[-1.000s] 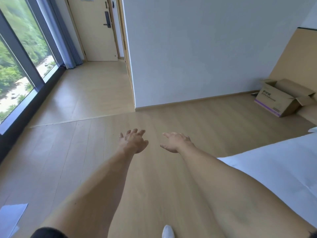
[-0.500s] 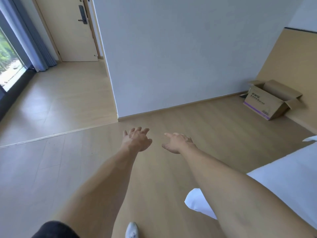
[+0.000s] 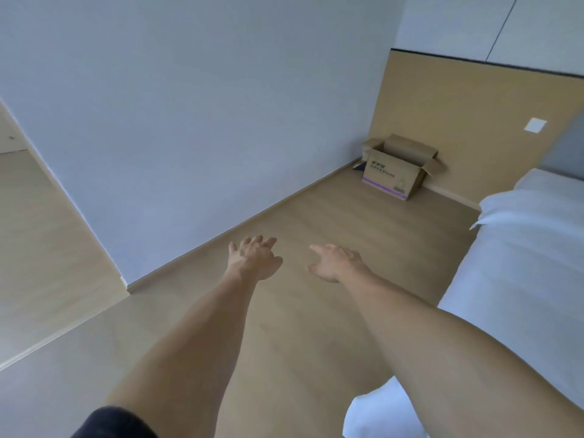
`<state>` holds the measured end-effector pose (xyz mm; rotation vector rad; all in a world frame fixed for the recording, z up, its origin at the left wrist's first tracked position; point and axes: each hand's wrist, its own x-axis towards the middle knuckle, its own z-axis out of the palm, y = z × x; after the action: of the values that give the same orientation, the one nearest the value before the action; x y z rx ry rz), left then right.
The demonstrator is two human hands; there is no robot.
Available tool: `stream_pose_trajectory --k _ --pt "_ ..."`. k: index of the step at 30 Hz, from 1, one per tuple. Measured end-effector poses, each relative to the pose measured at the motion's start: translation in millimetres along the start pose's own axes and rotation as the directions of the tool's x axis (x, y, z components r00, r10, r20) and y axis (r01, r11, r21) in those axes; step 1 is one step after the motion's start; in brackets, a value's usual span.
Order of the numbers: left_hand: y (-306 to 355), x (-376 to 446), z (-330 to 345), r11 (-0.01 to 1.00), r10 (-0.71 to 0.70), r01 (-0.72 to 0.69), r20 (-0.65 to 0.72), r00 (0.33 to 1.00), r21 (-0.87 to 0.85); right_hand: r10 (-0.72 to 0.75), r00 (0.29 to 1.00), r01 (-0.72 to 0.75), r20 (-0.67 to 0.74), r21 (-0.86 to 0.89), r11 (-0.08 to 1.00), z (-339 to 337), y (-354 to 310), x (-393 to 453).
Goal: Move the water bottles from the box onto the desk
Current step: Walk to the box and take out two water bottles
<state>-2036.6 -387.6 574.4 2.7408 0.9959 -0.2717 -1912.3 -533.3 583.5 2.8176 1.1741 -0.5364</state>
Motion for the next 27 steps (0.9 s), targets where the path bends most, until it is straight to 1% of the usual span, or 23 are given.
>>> stream_pose_trajectory --k 6,10,14,18,23,27 --pt "12 82 -13 0.989 0.140 -0.142 0.052 0.989 0.048 0.132 0.991 -0.133 0.011 0.049 0.990 -16 17 54" --pt "36 136 -10 0.976 0.203 -0.210 0.096 0.974 0.061 0.202 0.978 -0.205 0.041 0.061 0.977 -18 40 90" --pt "64 197 -10 0.959 0.266 -0.274 0.103 0.959 0.078 0.254 0.966 -0.258 0.051 0.078 0.963 -26 71 140" --pt "97 270 -20 0.943 0.301 -0.313 0.116 0.947 0.110 0.282 0.958 -0.286 0.051 0.115 0.951 -44 106 206" --pt "143 370 -49 0.942 0.300 -0.314 0.118 0.946 0.118 0.304 0.951 -0.309 0.056 0.162 0.937 -81 157 290" --pt "187 436 -71 0.933 0.328 -0.340 0.108 0.939 0.120 0.346 0.937 -0.350 0.054 0.161 0.923 -112 203 346"
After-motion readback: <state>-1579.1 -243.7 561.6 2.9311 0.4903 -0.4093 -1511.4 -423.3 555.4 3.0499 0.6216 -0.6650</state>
